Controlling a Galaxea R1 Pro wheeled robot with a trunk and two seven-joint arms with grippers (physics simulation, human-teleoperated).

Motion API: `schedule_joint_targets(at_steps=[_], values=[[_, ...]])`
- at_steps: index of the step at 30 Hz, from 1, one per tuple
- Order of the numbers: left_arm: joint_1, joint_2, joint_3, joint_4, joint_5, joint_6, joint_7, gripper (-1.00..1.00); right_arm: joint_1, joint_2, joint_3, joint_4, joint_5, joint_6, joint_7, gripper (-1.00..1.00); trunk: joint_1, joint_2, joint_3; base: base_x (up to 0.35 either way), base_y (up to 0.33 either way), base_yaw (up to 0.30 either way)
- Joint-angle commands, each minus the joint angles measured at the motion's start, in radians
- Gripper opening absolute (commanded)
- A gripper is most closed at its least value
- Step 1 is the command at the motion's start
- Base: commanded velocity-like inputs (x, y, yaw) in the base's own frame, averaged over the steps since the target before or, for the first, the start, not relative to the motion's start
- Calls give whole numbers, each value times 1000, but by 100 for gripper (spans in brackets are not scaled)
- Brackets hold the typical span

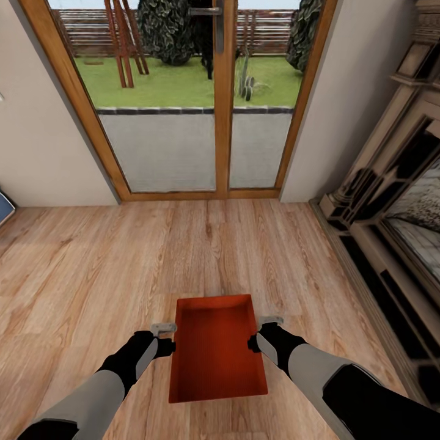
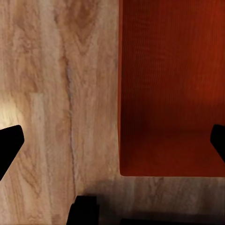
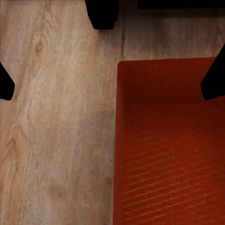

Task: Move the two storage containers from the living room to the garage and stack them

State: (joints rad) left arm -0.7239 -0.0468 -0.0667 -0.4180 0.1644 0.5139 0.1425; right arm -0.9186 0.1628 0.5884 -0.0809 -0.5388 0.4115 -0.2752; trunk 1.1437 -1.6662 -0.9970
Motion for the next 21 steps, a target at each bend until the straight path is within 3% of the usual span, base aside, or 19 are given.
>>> schedule_joint_targets(at_steps=[1,21], values=[[0,1,-7,-2,10,5,8,100,-1,0,8,-2,-10,6,-6,100,4,-8,-4,0,0,0],[0,1,-7,-10,13,5,8,100,0,-3,8,-2,-10,-5,-5,100,81,-148,-67,0,0,0]])
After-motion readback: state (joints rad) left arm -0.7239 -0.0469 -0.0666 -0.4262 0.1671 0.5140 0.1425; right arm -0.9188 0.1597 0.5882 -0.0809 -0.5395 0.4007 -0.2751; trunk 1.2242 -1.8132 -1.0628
